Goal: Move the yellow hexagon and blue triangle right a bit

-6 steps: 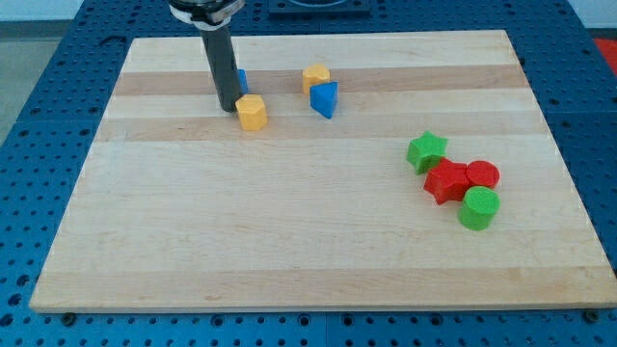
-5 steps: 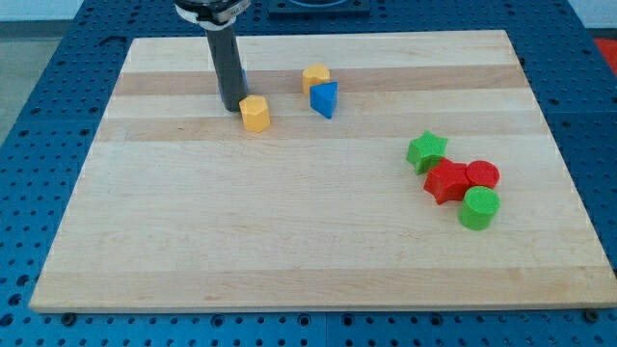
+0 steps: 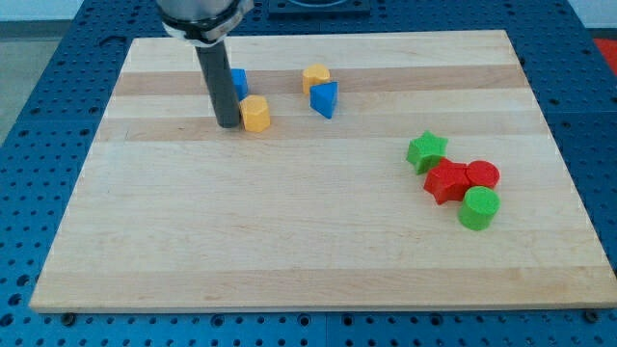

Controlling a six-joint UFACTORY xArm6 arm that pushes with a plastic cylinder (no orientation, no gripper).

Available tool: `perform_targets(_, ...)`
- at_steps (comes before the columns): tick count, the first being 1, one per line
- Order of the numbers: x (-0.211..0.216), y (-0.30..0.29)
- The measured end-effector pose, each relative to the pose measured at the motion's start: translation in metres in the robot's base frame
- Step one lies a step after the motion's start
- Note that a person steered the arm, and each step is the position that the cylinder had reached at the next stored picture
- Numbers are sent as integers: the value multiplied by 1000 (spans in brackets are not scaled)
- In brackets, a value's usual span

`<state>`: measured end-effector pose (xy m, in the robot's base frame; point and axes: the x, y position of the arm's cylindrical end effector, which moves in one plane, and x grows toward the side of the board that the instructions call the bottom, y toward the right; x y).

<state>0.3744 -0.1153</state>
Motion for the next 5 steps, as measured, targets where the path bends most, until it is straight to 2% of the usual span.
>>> perform_targets(4,0,92)
perform_targets(5,0,84)
